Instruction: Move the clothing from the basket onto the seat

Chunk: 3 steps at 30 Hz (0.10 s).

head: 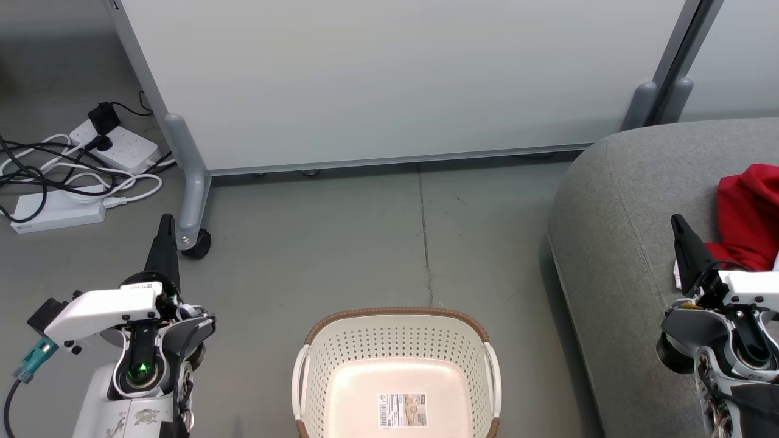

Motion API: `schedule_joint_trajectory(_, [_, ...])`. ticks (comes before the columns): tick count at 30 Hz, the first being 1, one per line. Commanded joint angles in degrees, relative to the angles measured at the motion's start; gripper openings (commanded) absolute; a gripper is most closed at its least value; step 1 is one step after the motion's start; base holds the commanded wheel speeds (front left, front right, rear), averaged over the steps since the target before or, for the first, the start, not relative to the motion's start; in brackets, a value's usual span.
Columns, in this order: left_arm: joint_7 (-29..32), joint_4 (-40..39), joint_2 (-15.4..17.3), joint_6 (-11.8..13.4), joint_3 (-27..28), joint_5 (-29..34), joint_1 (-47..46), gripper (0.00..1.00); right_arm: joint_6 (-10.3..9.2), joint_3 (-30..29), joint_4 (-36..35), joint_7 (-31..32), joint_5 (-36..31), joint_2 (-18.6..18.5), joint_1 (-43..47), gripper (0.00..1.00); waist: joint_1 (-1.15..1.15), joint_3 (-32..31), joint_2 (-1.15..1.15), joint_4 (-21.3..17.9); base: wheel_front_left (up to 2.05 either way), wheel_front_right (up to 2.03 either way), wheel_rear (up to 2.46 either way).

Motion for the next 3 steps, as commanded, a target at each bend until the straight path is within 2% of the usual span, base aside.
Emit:
schedule_joint_trajectory(1, [-0.1,0.0,0.1,-0.2,0.1,-0.1,-0.5,0.0,0.12,-0.1,-0.1,0.2,0.2,-0.4,0.0,0.0,0.0,0.0,0.0,0.0,0.0,0.0,0.0])
schedule_joint_trajectory(3, [-0.1,0.0,0.1,-0.2,0.1,-0.1,-0.5,0.0,0.12,-0.1,-0.1,0.2,0.2,-0.4,0.0,0.0,0.0,0.0,0.0,0.0,0.0,0.0,0.0])
